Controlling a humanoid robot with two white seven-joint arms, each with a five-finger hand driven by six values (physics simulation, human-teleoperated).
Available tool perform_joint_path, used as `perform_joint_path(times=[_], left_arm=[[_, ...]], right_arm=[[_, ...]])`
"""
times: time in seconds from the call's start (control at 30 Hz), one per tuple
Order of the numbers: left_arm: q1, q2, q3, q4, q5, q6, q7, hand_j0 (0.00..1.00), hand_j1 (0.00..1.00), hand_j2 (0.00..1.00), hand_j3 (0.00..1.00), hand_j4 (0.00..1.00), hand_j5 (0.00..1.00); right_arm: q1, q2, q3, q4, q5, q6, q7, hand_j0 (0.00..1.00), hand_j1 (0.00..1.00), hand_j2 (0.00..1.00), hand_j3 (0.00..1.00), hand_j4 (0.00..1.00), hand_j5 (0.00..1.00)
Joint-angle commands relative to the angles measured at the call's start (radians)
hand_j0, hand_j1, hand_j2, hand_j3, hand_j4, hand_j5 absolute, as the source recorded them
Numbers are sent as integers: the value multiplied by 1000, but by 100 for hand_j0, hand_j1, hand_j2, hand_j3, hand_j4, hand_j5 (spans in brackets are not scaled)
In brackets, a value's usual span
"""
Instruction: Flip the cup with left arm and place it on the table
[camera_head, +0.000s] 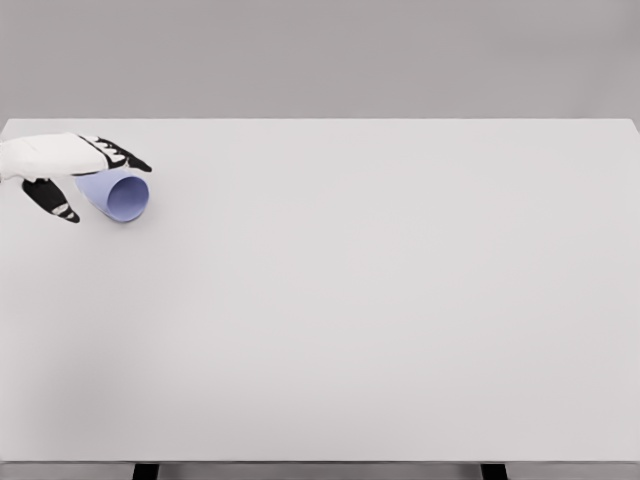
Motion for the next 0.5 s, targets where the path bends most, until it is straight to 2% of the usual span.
perform_joint_path(times=[0.0,0.27,0.47], left_arm=[[0,-24,-3,33,-14,3,0,100,100,100,100,100,100],[-2,-53,-3,109,-14,32,33,100,100,100,100,100,100],[2,-64,-5,111,-23,32,35,100,100,100,100,100,100]], right_arm=[[-2,0,0,0,0,-1,0,100,100,100,100,100,100],[-2,0,0,0,0,1,0,100,100,100,100,100,100],[-2,0,0,0,0,-1,0,100,100,100,100,100,100]])
